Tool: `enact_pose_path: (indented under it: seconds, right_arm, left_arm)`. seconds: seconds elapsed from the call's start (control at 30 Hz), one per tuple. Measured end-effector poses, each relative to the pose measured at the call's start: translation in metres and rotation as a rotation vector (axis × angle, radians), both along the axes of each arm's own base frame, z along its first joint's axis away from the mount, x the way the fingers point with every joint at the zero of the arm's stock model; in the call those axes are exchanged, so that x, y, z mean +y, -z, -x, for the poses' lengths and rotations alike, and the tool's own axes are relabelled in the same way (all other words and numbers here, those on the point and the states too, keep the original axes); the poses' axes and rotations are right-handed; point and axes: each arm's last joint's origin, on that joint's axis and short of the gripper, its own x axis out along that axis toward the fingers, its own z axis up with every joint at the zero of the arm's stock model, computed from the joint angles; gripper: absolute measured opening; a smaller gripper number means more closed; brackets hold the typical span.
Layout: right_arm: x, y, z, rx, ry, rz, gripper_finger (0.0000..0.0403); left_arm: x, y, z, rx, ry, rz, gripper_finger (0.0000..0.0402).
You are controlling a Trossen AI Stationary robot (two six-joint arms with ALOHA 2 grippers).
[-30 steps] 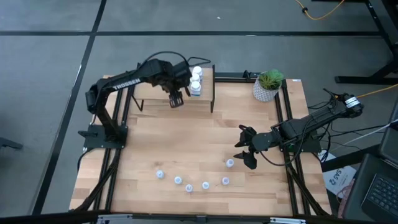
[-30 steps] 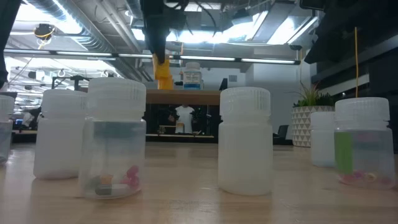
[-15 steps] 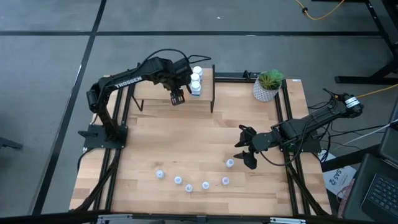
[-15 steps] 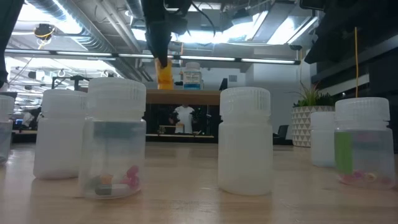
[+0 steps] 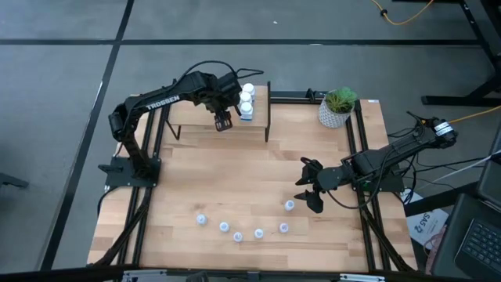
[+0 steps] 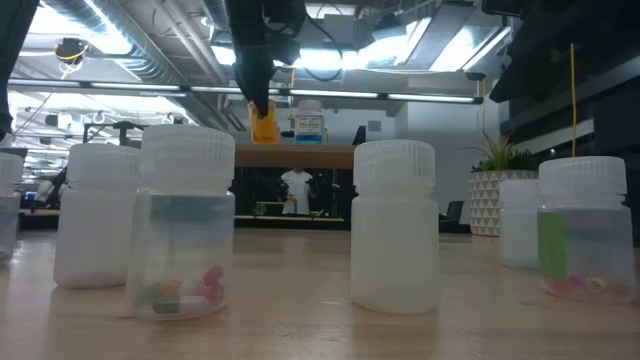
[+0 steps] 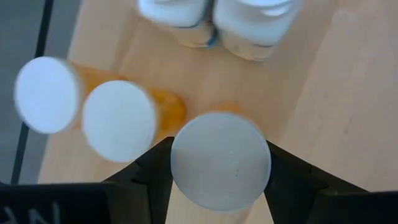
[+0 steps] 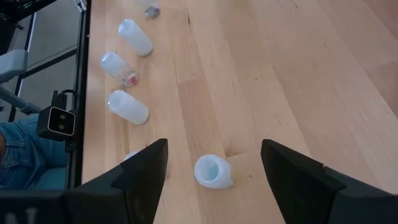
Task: Pick and place medicine bottles onto shelf by color
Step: Put the orange pill bottle on the shelf aligned with the orange pill bottles, then put the transparent pill bottle on the shelf
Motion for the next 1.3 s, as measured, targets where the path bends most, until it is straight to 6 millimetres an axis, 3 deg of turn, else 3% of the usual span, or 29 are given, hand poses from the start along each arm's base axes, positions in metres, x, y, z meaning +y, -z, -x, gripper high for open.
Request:
enact_pose_path:
  seconds: [0.87, 1.3]
  right_arm:
    - [0.0001, 0.0, 0.0, 0.0, 0.0, 0.0, 0.0261]
    - [0.0, 0.0, 0.0, 0.0, 0.0, 0.0, 0.0261]
  left_arm:
    - [-0.0002, -0.0005, -0.0014, 0.011, 0.037, -0.032, 0.0207]
    - [0.0004, -0.0007, -0.0011, 0.021, 0.028, -0.053, 0.0296]
